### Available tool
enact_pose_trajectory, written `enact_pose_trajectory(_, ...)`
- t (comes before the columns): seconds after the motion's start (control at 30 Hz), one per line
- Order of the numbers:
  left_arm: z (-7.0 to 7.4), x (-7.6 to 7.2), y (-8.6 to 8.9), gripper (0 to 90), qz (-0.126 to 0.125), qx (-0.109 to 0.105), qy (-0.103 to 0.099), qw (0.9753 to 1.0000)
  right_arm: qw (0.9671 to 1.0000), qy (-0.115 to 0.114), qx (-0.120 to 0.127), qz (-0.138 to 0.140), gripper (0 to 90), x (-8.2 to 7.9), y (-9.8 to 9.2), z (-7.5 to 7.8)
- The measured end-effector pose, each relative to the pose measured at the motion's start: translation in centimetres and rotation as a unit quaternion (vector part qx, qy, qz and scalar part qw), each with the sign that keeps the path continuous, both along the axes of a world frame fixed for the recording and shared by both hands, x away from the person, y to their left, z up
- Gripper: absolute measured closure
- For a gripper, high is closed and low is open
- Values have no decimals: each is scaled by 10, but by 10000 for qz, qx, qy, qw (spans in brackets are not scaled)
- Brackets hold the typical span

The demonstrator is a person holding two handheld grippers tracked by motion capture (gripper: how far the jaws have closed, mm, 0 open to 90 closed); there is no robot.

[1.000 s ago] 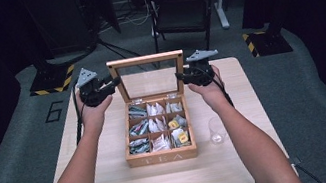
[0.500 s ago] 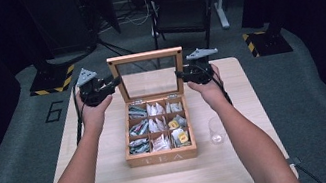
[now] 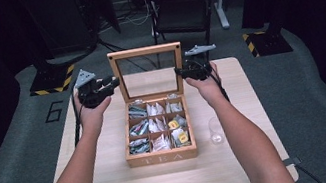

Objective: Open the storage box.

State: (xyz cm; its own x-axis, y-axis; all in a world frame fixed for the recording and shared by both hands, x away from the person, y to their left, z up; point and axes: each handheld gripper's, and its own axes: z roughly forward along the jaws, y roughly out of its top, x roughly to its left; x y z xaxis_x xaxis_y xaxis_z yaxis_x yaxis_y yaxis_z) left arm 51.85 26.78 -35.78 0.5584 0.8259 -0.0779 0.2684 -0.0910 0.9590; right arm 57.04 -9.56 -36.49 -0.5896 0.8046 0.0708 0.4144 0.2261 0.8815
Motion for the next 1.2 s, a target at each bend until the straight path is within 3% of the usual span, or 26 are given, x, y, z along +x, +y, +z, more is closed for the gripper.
enact_pose_trajectory(0.97,-9,-4,13,615,75,48,124,9999,9994,149,26,-295,648,18,5,-2)
enact_pose_trajectory(1.2,-9,-4,13,615,61,18,127,9999,9991,193,-81,-375,624,17,6,-3)
